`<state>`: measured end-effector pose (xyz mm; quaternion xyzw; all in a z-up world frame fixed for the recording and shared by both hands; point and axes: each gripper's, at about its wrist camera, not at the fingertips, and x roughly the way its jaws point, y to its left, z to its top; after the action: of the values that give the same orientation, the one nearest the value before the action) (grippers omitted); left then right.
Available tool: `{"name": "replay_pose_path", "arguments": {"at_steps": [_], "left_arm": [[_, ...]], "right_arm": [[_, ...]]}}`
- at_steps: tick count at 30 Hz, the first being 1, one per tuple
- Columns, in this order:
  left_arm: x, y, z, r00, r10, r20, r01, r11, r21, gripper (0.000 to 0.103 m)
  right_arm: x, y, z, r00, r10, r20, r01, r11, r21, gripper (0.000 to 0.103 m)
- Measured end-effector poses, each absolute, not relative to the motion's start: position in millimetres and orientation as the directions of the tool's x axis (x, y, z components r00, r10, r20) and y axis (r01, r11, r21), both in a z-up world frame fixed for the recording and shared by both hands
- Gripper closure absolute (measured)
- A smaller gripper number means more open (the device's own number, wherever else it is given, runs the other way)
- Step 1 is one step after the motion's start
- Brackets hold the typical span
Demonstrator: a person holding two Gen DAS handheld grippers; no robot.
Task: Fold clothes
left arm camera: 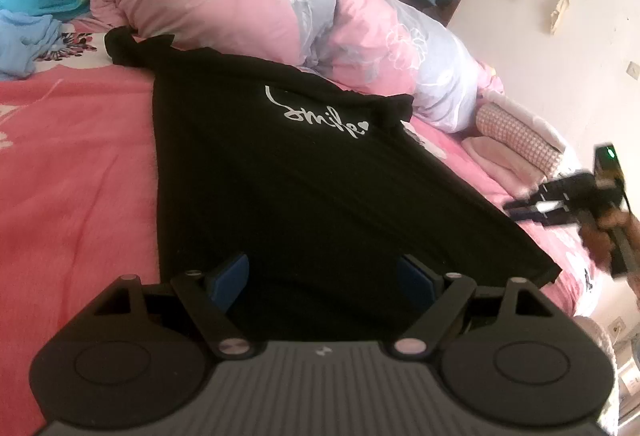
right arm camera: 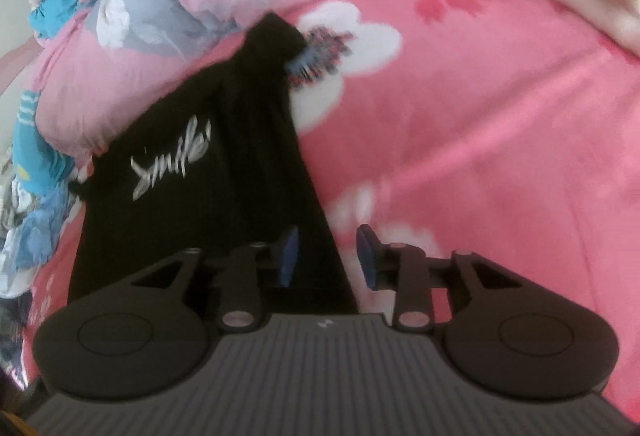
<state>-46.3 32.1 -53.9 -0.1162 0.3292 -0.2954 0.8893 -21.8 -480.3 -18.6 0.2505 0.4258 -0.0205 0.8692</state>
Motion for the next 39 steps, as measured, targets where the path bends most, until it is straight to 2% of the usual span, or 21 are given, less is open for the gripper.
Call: {"name": "replay_pose_path", "arguments": {"at_steps": [2,4,5,6,10,14,16,17,18,21,23,26,31,35,39], "left_arm": [[-47,32,-54,0.611,-0.601,-0.516,0.447,0.799,-0.401,0.021],[-47,31,-54,0.613,-0.600,-0.514,0.446,0.800,-0.401,0.021],[-48,31,-55,0.614,-0.599,-0.513,0.445,0.800,-0.401,0.021],[-48,32,-55,0.615,-0.600,-0.512,0.446,0.800,-0.402,0.021],[-49,33,-55,0.617,-0.601,-0.508,0.448,0.799,-0.401,0.021],[-50,32,-56,0.621,-0.596,-0.508,0.449,0.803,-0.392,0.021],[-51,32,-55,0.622,-0.595,-0.509,0.450,0.804,-0.389,0.021],[-51,32,-55,0.621,-0.596,-0.509,0.451,0.803,-0.389,0.021],[-51,32,-55,0.621,-0.596,-0.509,0.451,0.803,-0.389,0.021],[-50,33,-55,0.619,-0.598,-0.510,0.450,0.802,-0.394,0.021],[-50,33,-54,0.618,-0.598,-0.511,0.447,0.802,-0.397,0.021],[-51,33,-54,0.617,-0.597,-0.512,0.445,0.802,-0.399,0.021],[-51,34,-54,0.617,-0.599,-0.511,0.445,0.801,-0.401,0.021],[-51,34,-55,0.618,-0.598,-0.510,0.445,0.801,-0.400,0.021],[-51,34,-55,0.619,-0.598,-0.509,0.445,0.801,-0.400,0.021]], "right_arm": [[-39,-476,-23,0.615,0.180,-0.768,0.234,0.888,0.396,0.072],[-51,-466,-25,0.599,0.173,-0.782,0.202,0.912,0.356,0.096],[-55,-460,-24,0.599,0.162,-0.784,0.185,0.925,0.333,0.101],[-56,-455,-21,0.610,0.145,-0.779,0.173,0.935,0.310,0.102],[-59,-415,6,0.691,0.097,-0.717,0.058,0.980,0.189,0.102],[-65,-333,12,0.714,0.078,-0.696,-0.160,0.986,-0.053,0.098],[-73,-296,5,0.707,0.068,-0.704,-0.256,0.952,-0.165,0.085],[-79,-283,3,0.703,0.075,-0.708,-0.292,0.937,-0.192,0.074],[-85,-276,4,0.697,0.098,-0.710,-0.315,0.931,-0.181,0.069],[-104,-258,5,0.677,0.166,-0.717,-0.383,0.911,-0.151,0.061],[-115,-249,7,0.660,0.214,-0.720,-0.419,0.901,-0.117,0.061],[-123,-265,16,0.639,0.294,-0.710,-0.400,0.916,0.020,0.060],[-121,-327,23,0.696,0.252,-0.672,-0.155,0.967,0.203,0.061],[-115,-375,16,0.709,0.250,-0.659,0.038,0.920,0.390,0.063],[-102,-395,0,0.709,0.290,-0.642,0.111,0.854,0.508,0.064]]}}
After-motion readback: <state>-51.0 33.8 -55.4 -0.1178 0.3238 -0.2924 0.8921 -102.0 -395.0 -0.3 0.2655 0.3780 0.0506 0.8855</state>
